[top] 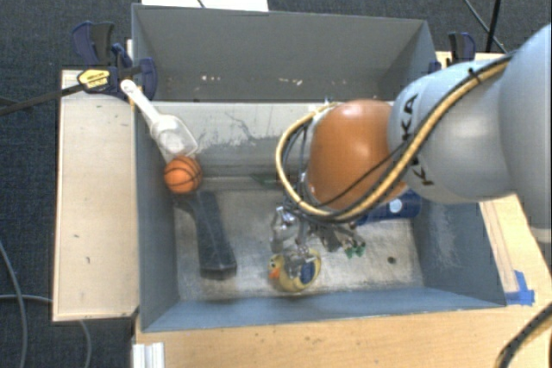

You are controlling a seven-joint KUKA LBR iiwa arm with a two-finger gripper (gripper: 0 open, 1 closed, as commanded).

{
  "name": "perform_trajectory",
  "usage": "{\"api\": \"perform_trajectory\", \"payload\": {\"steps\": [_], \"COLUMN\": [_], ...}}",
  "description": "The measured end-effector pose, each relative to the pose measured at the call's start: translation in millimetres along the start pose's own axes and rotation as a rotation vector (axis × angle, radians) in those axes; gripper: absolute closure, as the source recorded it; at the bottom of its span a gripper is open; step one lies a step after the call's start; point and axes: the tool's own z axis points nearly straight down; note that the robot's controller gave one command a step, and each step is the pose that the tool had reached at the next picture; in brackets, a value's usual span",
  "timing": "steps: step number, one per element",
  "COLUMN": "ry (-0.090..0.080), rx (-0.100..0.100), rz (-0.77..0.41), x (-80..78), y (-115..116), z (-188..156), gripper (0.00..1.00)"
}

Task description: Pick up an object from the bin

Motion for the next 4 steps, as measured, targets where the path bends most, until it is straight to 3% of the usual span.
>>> {"api": "perform_trajectory", "payload": {"steps": [1,2,3,4], "ry": [-0.001,-0.014,-0.015,-0.025], "rx": [0.000,0.009,0.011,0.013], "rz": [0.002,-0.090,-0.135,-0.048], "x": [-0.2,-7.1,-5.0,-9.0], "y": [0,0,-11,-38], "z": [0,-21,-81,-43], "gripper": [1.00,1.00,1.00,0.00]}}
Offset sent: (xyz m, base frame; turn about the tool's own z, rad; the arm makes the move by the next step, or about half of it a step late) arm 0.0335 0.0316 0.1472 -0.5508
